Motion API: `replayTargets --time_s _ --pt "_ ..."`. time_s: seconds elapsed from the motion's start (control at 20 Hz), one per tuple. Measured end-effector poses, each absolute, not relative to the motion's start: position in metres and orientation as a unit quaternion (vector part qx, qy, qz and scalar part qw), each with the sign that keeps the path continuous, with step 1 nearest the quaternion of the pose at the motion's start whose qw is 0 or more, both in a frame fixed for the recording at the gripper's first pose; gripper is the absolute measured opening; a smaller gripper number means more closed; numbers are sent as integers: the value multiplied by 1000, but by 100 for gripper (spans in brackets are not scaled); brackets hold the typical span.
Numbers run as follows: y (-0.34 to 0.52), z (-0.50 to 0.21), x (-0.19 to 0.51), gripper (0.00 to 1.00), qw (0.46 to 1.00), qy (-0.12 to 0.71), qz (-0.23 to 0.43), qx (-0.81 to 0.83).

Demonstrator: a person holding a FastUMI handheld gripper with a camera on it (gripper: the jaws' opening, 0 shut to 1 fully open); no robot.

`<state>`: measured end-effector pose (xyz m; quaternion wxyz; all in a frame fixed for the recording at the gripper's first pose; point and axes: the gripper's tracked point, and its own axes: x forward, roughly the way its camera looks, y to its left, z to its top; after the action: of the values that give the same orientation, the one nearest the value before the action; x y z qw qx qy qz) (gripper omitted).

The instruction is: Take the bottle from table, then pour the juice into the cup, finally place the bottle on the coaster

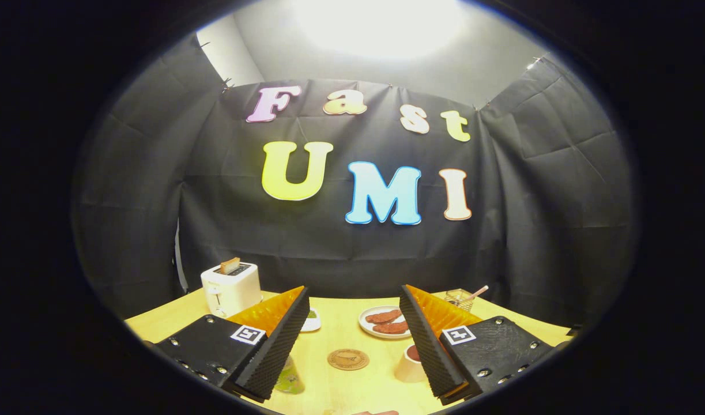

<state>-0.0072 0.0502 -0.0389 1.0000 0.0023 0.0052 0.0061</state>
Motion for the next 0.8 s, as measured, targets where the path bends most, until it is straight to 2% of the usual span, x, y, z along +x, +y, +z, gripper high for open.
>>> replayTargets --time_s 0.8 --pt "146 -141 6 96 997 18 66 -32"
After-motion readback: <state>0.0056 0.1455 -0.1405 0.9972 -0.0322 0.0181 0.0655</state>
